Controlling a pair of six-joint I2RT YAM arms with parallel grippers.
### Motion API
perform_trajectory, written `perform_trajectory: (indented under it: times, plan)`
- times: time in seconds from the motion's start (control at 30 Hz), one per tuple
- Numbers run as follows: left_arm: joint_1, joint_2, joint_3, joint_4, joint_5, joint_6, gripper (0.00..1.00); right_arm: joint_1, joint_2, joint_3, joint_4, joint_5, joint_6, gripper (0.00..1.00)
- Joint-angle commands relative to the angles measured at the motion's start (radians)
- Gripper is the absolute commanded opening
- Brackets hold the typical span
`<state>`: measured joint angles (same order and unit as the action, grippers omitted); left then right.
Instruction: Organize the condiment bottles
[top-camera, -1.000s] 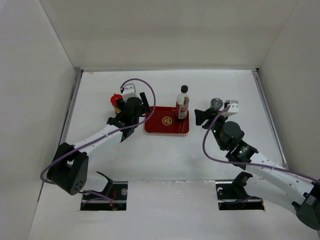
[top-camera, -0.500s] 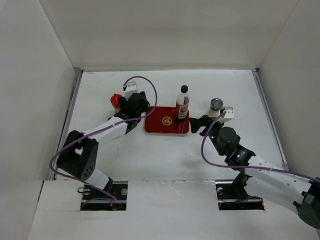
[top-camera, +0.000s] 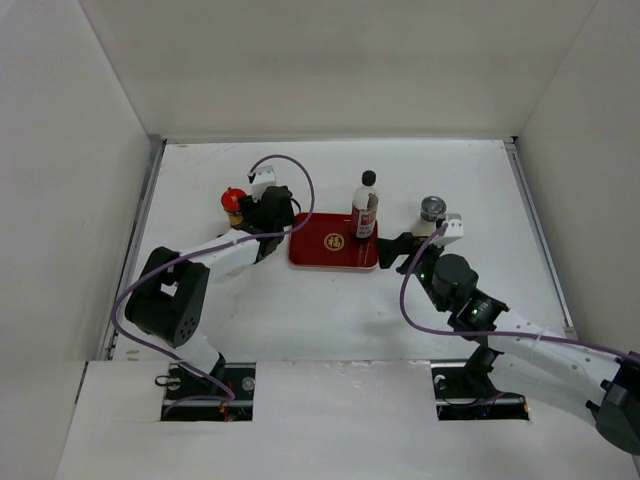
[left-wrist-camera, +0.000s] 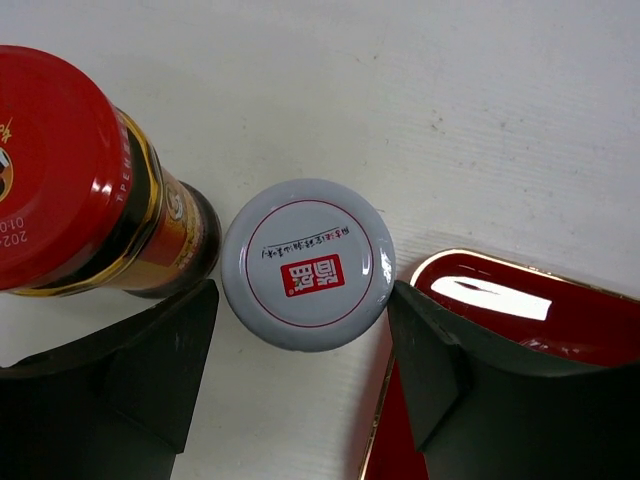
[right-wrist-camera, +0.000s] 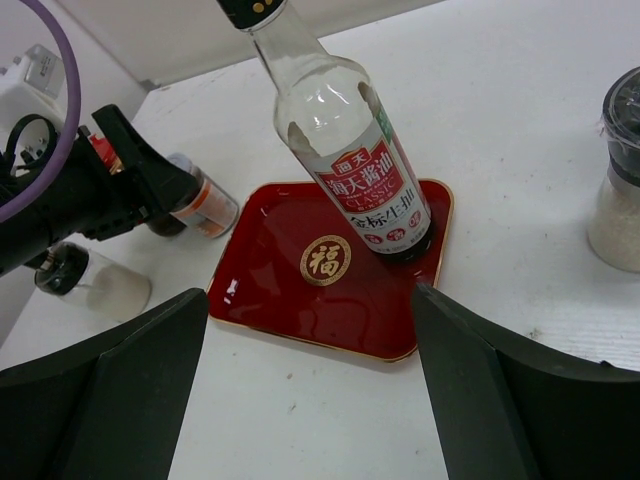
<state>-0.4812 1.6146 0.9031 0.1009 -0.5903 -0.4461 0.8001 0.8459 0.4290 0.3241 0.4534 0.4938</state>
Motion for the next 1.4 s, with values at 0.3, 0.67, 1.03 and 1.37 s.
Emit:
perform_trajectory:
  times: [0.3, 0.67, 1.03, 1.37]
  plan:
    - [0.016, 0.018, 0.042, 0.134, -0.017, 0.064, 0.64, 0.015, 0.012, 0.004, 0.079, -0.027, -0.001, 0.9]
    - [-0.038, -0.139, 0.002, 0.197, -0.045, 0.105, 0.36, 0.015, 0.012, -0.006, 0.096, -0.025, 0.005, 0.9]
    - [-0.194, -0.237, 0.045, 0.207, -0.01, 0.116, 0.35, 0.004, -0.004, -0.021, 0.104, -0.01, 0.009, 0.92]
    - [-0.322, -0.067, 0.114, 0.338, 0.015, 0.11, 0.35, -0.005, -0.033, -0.036, 0.099, 0.01, 0.009, 0.92]
